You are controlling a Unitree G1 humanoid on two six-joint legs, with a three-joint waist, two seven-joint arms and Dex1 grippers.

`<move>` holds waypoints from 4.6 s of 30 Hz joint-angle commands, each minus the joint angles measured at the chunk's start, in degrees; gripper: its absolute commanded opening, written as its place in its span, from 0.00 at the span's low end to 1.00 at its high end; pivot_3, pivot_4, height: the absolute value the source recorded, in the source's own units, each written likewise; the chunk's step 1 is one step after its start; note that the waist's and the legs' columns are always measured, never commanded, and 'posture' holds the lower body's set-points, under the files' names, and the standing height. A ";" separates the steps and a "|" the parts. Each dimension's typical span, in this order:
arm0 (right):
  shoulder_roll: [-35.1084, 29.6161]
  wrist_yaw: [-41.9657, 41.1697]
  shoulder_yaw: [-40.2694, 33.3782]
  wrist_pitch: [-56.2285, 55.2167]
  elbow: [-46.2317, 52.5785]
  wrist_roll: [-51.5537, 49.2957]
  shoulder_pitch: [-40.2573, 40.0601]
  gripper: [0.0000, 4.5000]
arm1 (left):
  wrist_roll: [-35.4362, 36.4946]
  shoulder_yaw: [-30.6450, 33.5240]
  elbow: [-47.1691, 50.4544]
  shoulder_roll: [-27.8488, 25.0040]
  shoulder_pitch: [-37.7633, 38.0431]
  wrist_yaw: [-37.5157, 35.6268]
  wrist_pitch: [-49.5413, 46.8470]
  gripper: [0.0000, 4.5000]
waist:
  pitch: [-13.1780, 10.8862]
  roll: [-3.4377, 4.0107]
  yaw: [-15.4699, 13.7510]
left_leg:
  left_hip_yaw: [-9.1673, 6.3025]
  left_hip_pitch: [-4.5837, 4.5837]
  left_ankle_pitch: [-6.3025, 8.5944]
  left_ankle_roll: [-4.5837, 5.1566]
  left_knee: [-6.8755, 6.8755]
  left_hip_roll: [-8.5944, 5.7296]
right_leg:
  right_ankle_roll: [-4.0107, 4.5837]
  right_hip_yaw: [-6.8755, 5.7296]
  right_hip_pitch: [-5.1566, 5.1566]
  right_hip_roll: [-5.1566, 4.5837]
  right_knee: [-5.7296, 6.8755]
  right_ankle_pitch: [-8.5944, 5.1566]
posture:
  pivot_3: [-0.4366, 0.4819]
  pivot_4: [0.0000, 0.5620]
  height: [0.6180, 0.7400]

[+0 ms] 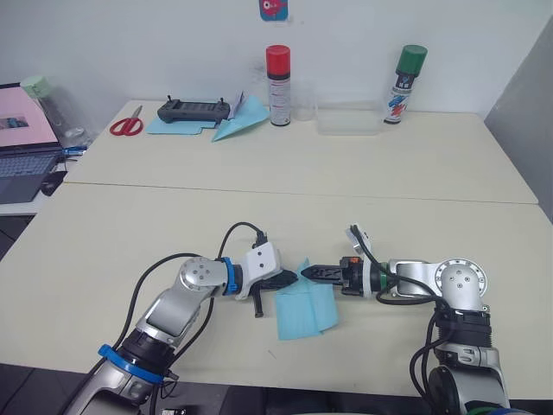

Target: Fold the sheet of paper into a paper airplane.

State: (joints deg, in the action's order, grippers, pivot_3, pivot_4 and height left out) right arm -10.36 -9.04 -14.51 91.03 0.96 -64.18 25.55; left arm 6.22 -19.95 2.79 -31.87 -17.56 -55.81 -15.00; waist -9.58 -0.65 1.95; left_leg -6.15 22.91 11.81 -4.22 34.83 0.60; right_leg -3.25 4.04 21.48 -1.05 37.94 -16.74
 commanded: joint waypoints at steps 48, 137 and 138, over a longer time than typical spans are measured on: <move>-11.13 -16.47 28.64 -25.83 3.20 21.02 -3.89 0.00 | 3.20 3.77 3.19 -6.10 -2.55 -3.75 -12.40 0.00 | 0.24 -0.45 1.33 | 0.06 -0.10 0.00 0.00 -0.19 0.13 | 0.40 -0.02 0.23 0.01 -0.03 -0.24 | 0.48 0.27 1.00; -14.77 -42.00 28.42 -65.20 6.65 45.73 -9.04 0.00 | -3.91 -5.30 -4.48 -4.85 -2.95 -7.92 -1.66 0.00 | -0.07 -0.30 -0.25 | -0.08 -0.11 -0.02 0.02 -0.14 -0.04 | -0.03 -0.09 -0.16 -0.10 -0.19 0.00 | 0.48 0.27 1.00; -14.93 -42.37 28.85 -65.37 6.80 46.06 -9.32 0.00 | -3.91 -5.30 -4.42 -4.88 -2.89 -7.93 -1.64 0.00 | -0.07 -0.30 -0.25 | -0.08 -0.11 -0.02 0.02 -0.13 -0.04 | -0.02 -0.09 -0.15 -0.10 -0.19 0.00 | 0.48 0.27 1.00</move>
State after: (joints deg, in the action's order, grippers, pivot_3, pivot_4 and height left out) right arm -24.76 -49.91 13.76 25.88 5.71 -17.45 16.71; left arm 6.05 -23.07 1.91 -36.16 -22.22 -64.43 -15.42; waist -9.65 -0.95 1.70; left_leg -6.22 22.80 11.79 -4.21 34.70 0.56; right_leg -3.24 3.95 21.33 -1.15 37.75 -16.77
